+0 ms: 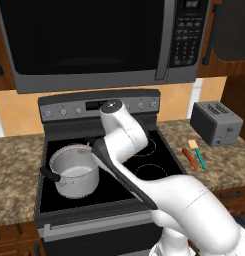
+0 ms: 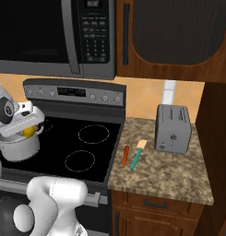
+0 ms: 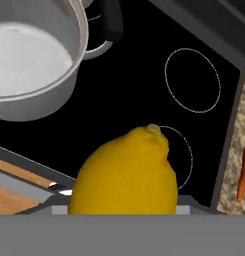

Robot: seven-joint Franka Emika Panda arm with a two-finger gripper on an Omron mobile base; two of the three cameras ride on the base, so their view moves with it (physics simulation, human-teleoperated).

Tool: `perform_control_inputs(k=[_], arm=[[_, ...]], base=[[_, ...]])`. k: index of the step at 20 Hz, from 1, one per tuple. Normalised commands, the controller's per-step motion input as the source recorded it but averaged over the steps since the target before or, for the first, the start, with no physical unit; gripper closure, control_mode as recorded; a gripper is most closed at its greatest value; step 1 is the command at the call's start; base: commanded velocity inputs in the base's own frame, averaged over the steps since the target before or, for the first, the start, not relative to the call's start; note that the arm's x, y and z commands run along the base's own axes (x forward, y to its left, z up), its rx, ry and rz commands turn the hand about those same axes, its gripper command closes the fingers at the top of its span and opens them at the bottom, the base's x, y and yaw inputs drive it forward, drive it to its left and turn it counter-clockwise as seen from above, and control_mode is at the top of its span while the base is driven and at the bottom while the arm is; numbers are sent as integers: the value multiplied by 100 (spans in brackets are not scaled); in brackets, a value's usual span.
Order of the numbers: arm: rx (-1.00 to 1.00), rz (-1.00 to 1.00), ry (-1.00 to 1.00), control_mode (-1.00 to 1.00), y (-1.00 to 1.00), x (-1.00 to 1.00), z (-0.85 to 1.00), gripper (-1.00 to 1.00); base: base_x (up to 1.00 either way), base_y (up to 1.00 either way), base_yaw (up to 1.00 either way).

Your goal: Put the lemon and carrot in the pot. Retrieve the spatula and lightly stir the vegetables in the pot.

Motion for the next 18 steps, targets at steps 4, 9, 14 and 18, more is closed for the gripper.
perform_control_inputs(k=[4, 9, 14, 18], arm=[[0, 4, 1, -100, 100, 44, 0, 100], [0, 1, 6, -100, 82, 52, -1, 100], [5, 0, 17, -100, 54, 50, -35, 100], [1, 0, 15, -100, 54, 53, -56, 100]], base=[[0, 0, 0], [0, 0, 0], [0, 0, 0], [0, 0, 0]])
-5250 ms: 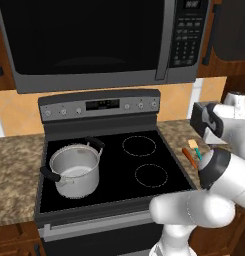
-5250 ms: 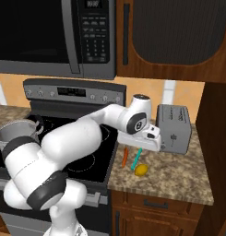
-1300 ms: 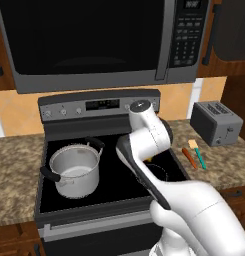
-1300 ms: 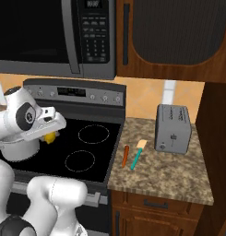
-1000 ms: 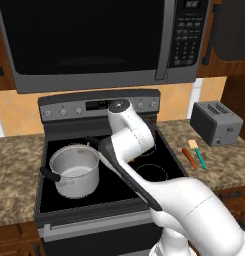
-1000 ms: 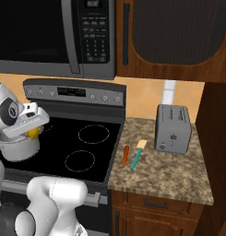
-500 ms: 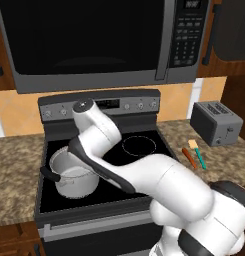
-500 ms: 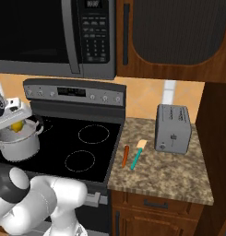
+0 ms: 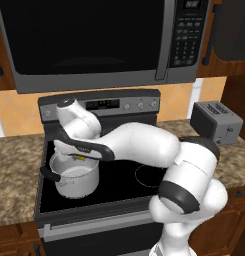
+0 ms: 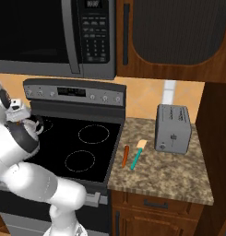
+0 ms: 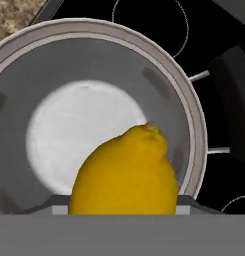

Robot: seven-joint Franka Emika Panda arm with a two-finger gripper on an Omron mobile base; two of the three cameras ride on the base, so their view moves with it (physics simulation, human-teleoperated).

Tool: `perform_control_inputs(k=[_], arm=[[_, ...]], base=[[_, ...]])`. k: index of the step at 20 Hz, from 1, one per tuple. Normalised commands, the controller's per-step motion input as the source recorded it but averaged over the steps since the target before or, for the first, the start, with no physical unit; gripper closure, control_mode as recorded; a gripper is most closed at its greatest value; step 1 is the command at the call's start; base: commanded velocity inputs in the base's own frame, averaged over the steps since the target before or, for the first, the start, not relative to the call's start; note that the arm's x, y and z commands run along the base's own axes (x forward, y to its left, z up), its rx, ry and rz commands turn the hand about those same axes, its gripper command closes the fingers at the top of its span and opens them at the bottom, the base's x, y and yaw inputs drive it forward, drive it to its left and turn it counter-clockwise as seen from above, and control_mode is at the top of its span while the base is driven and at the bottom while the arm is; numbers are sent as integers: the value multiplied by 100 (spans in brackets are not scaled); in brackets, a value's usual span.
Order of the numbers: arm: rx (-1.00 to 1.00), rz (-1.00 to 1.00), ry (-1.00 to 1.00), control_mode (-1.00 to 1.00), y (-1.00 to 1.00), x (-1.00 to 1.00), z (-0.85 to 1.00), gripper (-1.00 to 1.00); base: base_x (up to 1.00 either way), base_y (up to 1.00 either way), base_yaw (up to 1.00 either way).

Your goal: Put the lemon and carrot in the pot. Retrieve the spatula and lightly stir the vegetables in the pot.

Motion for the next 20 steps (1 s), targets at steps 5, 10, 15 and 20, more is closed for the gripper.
perform_control_inputs(k=[5, 10, 15, 20], arm=[[0, 0, 7, -100, 36, 20, -52, 100], [0, -2, 8, -100, 5, 0, -50, 100], [0, -9, 7, -100, -21, 5, -30, -100], [0, -2, 0, -100, -12, -2, 0, -100]], base=[[0, 0, 0], [0, 0, 0], [0, 0, 0], [0, 0, 0]])
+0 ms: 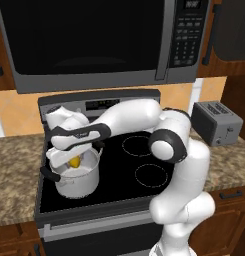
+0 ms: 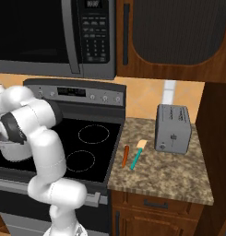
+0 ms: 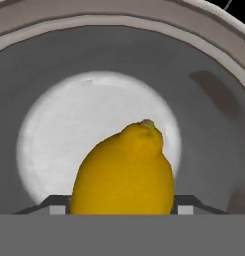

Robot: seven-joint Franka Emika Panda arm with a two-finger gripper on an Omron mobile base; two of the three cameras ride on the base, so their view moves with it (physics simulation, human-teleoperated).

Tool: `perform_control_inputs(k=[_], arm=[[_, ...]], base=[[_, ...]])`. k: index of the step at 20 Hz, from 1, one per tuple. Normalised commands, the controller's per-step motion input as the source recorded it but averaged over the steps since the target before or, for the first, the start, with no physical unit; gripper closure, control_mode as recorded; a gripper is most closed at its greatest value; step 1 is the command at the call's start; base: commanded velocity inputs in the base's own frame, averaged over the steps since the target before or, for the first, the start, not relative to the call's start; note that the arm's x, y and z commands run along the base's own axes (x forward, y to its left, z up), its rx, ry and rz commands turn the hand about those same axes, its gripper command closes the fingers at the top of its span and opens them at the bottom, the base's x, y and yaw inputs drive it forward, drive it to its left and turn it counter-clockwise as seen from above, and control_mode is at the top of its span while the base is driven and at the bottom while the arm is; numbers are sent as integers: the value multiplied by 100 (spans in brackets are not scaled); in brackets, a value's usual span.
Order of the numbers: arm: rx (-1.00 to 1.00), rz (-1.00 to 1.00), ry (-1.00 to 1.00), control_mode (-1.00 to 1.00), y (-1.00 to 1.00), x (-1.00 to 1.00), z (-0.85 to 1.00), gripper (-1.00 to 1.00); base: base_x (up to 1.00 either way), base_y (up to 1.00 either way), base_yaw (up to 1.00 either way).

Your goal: Put the lemon and carrot in the pot. Retrieve the spatula and lightly stir the vegetables in the pot.

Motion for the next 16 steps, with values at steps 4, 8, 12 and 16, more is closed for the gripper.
perform_control_inputs(k=[4, 8, 12, 16], arm=[[1, 0, -1, -100, -27, -32, 23, -100], [7, 0, -9, -100, -53, -56, 58, -100], [16, 0, -20, -100, -94, -97, 76, -100], [17, -3, -7, -100, -100, -74, 29, -100]], base=[[0, 0, 0], [0, 0, 0], [0, 0, 0], [0, 0, 0]])
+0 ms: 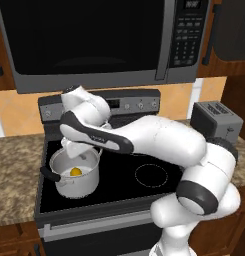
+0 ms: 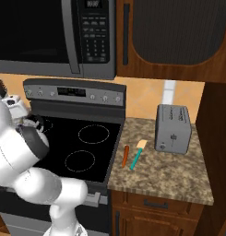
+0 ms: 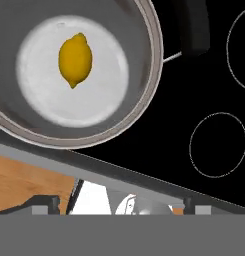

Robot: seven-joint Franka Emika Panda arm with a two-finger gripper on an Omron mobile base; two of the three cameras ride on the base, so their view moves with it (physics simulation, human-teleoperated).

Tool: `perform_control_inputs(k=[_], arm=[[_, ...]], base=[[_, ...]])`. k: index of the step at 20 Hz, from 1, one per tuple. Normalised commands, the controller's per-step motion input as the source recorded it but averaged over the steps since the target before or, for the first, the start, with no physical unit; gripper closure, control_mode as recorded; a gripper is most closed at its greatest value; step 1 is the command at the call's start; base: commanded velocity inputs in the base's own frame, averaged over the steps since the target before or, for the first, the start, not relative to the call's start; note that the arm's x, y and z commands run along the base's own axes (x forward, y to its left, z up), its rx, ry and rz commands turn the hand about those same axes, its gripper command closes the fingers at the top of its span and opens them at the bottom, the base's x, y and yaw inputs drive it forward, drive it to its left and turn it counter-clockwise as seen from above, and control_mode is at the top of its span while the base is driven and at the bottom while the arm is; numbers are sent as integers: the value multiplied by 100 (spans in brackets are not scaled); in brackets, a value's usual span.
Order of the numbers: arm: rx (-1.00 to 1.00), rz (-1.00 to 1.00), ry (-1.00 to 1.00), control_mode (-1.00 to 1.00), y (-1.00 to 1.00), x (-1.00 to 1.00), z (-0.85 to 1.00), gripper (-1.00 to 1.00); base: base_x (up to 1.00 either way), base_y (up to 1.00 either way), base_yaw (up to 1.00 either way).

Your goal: Put the lemon and carrot in the pot. Retrieve the spatula and lightly stir the vegetables in the pot.

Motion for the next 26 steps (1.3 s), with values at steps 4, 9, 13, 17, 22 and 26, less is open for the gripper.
perform_control_inputs(k=[4, 9, 13, 17, 22, 26], arm=[[15, -8, 0, -100, -100, -34, -1, -100], [15, -6, 0, -100, -100, -9, -14, -100], [10, -5, 0, -100, -100, 21, -7, -100], [5, -6, 3, -100, -100, 59, -7, -100], [0, -3, 4, -100, -100, 84, -15, -100], [0, -1, 0, -100, -99, 73, -25, -100]], base=[[0, 0, 0], [0, 0, 0], [0, 0, 0], [0, 0, 0], [0, 0, 0], [0, 0, 0]])
